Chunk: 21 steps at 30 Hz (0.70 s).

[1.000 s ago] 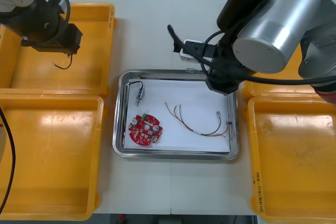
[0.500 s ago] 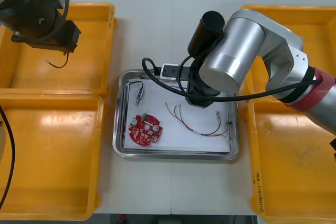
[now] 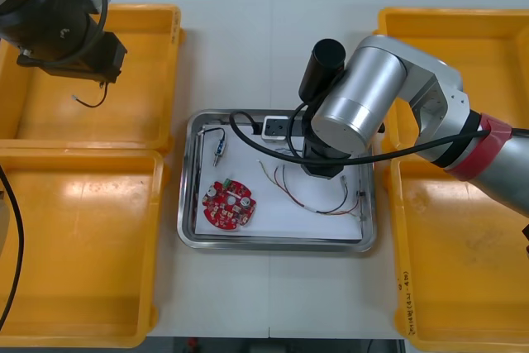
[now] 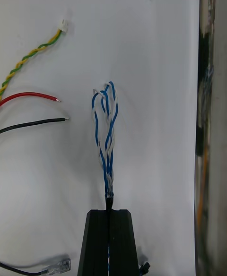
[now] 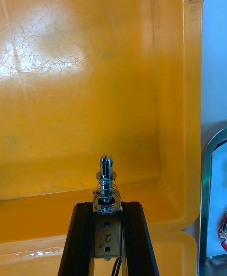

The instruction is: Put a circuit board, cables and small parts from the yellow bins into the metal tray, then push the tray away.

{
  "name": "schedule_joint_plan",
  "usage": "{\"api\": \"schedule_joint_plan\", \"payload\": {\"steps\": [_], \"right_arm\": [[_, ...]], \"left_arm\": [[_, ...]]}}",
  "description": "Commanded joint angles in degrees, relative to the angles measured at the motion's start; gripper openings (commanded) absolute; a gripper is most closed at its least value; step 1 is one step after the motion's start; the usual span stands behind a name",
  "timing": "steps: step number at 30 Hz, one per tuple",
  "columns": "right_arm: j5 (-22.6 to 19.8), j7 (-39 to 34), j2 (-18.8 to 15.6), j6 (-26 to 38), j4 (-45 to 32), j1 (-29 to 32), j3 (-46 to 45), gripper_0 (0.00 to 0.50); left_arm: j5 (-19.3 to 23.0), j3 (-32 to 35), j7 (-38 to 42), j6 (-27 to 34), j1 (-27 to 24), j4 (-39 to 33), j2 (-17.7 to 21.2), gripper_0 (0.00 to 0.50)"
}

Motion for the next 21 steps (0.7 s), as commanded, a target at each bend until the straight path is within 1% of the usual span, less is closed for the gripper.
{"api": "schedule_joint_plan", "payload": {"steps": [1, 2, 3, 4, 5, 6, 15, 21], "right_arm": [[0.6, 1.4, 0.6, -0.7, -0.1, -2.5, 0.8, 0.018], [0.6, 1.4, 0.5, -0.6, -0.1, -2.5, 0.8, 0.072], [0.6, 1.3, 0.4, -0.7, -0.1, -2.5, 0.8, 0.255], [0.7, 1.4, 0.3, -0.6, -0.1, -2.5, 0.8, 0.352], [0.9, 1.2, 0.2, -0.6, -0.1, -2.5, 0.8, 0.493], [0.9, 1.1, 0.1, -0.6, -0.1, -2.5, 0.8, 0.500], [1.1, 1.2, 0.0, -0.3, -0.2, -2.5, 0.3, 0.500], [2.8, 1.3, 0.5, 0.6, -0.4, -2.5, -0.3, 0.500]], "left_arm": [[-0.3, 1.7, -2.7, 0.7, -2.4, -2.1, -0.3, 0.000], [-0.3, 1.7, -2.7, 0.7, -2.4, -2.2, -0.3, 0.000], [-0.3, 1.7, -2.6, 0.7, -2.4, -2.2, -0.3, 0.002], [-0.3, 1.7, -2.6, 0.7, -2.4, -2.2, -0.3, 0.000], [-0.3, 1.7, -2.7, 0.7, -2.4, -2.2, -0.3, 0.000], [-0.3, 1.7, -2.7, 0.7, -2.4, -2.2, -0.3, 0.000], [-0.2, 1.7, -2.7, 0.7, -2.4, -2.1, -0.3, 0.001], [0.1, 1.7, -2.5, 0.7, -2.4, -2.4, -0.3, 0.000]]}}
